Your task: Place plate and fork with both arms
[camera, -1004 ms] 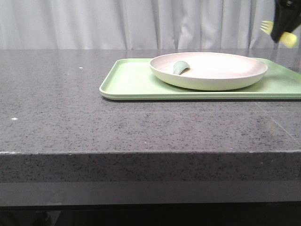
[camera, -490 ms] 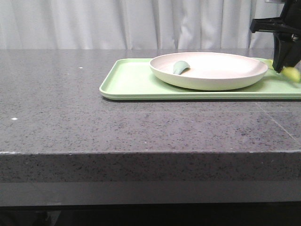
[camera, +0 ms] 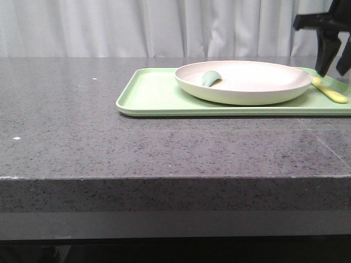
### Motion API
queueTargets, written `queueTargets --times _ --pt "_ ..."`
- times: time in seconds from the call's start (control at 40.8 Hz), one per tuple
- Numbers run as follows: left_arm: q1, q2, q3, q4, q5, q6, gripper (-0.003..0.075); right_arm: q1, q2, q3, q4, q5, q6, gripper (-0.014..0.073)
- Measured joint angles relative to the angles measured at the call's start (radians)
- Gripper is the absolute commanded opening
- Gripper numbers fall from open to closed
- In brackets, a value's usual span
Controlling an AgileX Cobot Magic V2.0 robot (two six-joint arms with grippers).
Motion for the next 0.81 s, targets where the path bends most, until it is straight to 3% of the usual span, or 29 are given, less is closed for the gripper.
queueTargets --times 0.245,0.416,0.808 --pt "0.000 0.000 0.000 0.000 0.000 0.000 -0.0018 0.002 -0.154 -0.006 0.000 0.005 -0.027 -0.0115" --pt "0.000 0.000 0.000 0.000 0.000 0.000 -0.0018 0.002 -0.260 0.054 0.000 -0.020 -0.029 -0.0118" --pt "0.000 0.000 0.000 0.000 0.000 0.000 -0.0018 0.045 -0.738 0.641 0.000 -0.350 -0.126 -0.0118"
